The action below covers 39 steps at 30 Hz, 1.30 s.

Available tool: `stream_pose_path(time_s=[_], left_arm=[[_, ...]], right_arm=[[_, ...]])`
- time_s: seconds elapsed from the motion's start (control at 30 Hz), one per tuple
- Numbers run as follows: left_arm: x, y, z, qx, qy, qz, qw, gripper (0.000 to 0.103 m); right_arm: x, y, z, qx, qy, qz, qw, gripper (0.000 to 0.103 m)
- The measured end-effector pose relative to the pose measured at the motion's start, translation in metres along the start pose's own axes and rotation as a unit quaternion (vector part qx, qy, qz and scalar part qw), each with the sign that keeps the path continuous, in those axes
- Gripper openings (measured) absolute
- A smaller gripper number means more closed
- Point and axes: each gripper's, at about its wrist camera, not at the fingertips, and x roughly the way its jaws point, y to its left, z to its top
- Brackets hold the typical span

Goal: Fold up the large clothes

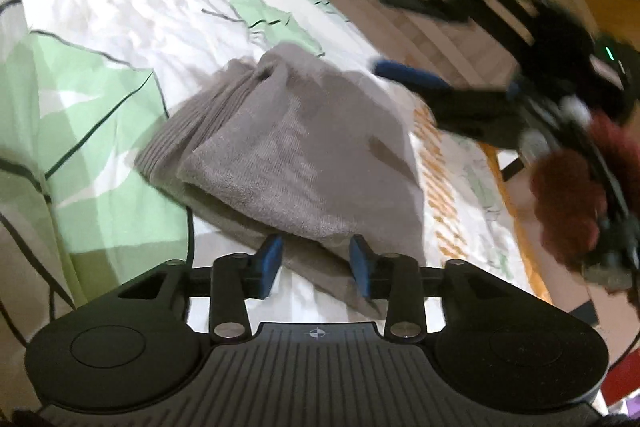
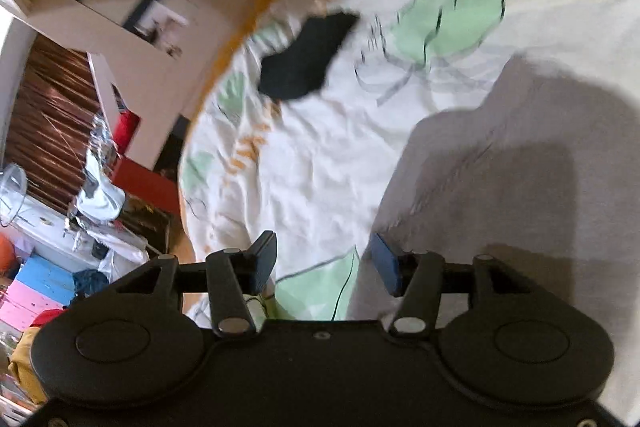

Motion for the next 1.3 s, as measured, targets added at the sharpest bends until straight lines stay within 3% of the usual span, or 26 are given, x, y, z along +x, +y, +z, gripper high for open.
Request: stream_pose_path(time_s=[0.1, 0.37, 0.5, 0.57, 0.6, 0.73, 0.87, 0.93, 1.03, 1.13, 1.3], left_arm=[[-0.003, 0.001, 0.005, 0.004, -0.008, 0.004, 1.0, 0.057], [0.001, 0.024, 0.021, -0.05, -0.031, 0.034, 0.9977, 0.057], [0.008, 0.031, 0.03, -0.067, -0.043, 0.022, 0.9966, 0.054], [0.012, 0.032, 0.036, -0.061, -0.052, 0.011, 0.9968, 0.008], [0.012, 0.032, 0.039, -0.057, -0.057, 0.022, 0.9965, 0.007], [-0.001, 0.035, 0.049, -0.06, -0.08, 0.034, 0.9944, 0.007], [0.001, 0.04, 0.047, -0.057, -0.061, 0.053, 0.9951, 0.008], [0.004, 0.041, 0.042, -0.051, -0.053, 0.067, 0.995, 0.008], [0.007, 0.042, 0.037, -0.042, -0.032, 0.089, 0.9946, 0.013], [-0.003, 0.037, 0.041, -0.031, -0.013, 0.078, 0.9964, 0.02], [-0.04, 0.01, 0.054, 0.041, -0.011, 0.044, 0.9981, 0.032]], right_arm=[[-0.037, -0.008, -0.003, -0.007, -0.032, -0.016, 0.999, 0.061], [-0.095, -0.038, -0.054, -0.034, -0.075, -0.1, 0.992, 0.061], [-0.099, -0.043, -0.087, -0.059, -0.071, -0.136, 0.986, 0.061], [-0.1, -0.046, -0.101, -0.059, -0.069, -0.145, 0.985, 0.061], [-0.1, -0.049, -0.105, -0.053, -0.07, -0.145, 0.986, 0.061], [-0.104, -0.061, -0.108, -0.015, -0.088, -0.141, 0.986, 0.061], [-0.093, -0.061, -0.105, -0.025, -0.091, -0.142, 0.985, 0.061], [-0.074, -0.059, -0.108, -0.043, -0.068, -0.149, 0.986, 0.061], [-0.035, -0.063, -0.119, -0.066, 0.007, -0.18, 0.981, 0.061], [-0.03, -0.053, -0.126, -0.096, 0.014, -0.184, 0.978, 0.061], [-0.06, -0.046, -0.116, -0.097, -0.01, -0.175, 0.98, 0.063]])
